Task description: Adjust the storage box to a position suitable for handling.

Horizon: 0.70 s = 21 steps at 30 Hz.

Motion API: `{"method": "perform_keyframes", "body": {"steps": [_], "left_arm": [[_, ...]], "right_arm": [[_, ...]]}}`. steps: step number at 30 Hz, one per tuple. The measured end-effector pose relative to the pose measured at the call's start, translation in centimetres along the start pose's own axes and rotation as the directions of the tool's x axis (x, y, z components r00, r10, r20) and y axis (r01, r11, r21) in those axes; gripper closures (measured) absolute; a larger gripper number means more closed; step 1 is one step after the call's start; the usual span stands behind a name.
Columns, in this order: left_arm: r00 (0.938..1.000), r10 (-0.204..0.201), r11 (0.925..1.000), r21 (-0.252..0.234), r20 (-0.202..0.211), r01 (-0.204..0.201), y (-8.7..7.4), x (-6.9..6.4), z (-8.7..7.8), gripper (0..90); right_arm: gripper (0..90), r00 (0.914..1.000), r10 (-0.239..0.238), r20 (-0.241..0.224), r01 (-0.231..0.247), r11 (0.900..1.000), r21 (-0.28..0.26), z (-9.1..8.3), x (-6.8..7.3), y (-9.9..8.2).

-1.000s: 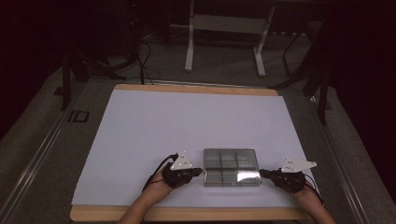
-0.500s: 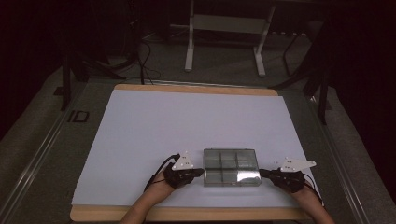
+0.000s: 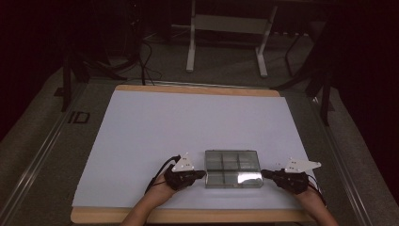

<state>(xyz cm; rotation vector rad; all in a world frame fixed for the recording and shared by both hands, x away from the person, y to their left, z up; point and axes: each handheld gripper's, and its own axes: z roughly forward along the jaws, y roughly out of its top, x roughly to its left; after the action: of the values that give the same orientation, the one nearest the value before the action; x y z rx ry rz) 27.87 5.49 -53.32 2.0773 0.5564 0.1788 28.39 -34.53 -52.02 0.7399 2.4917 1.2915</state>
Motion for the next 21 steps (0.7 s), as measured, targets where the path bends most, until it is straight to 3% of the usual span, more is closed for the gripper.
{"method": "perform_keyframes", "body": {"steps": [4,8,12,21], "left_arm": [[1.0,0.007,1.0,0.002,-0.001,-0.007,0.09,-0.08,0.0,89.9],[1.0,-0.001,1.0,-0.002,0.003,0.001,0.0,-0.15,0.01,89.9],[1.0,-0.003,1.0,0.0,0.009,0.003,0.0,-0.09,-0.01,89.9],[0.9999,-0.002,1.0,-0.003,0.014,0.002,-0.06,-0.02,-0.01,89.9]], "right_arm": [[90.0,0.9998,0.002,-0.022,-0.002,0.9996,-0.028,-0.23,0.05,0.29],[89.9,0.9997,-0.023,-0.003,0.023,0.9996,-0.015,-0.23,0.2,0.73],[90.0,1.0,0.002,0.001,-0.002,1.0,-0.002,-0.04,-0.06,0.32],[90.0,1.0,0.004,-0.001,-0.004,1.0,-0.008,0.0,-0.1,0.13]]}}
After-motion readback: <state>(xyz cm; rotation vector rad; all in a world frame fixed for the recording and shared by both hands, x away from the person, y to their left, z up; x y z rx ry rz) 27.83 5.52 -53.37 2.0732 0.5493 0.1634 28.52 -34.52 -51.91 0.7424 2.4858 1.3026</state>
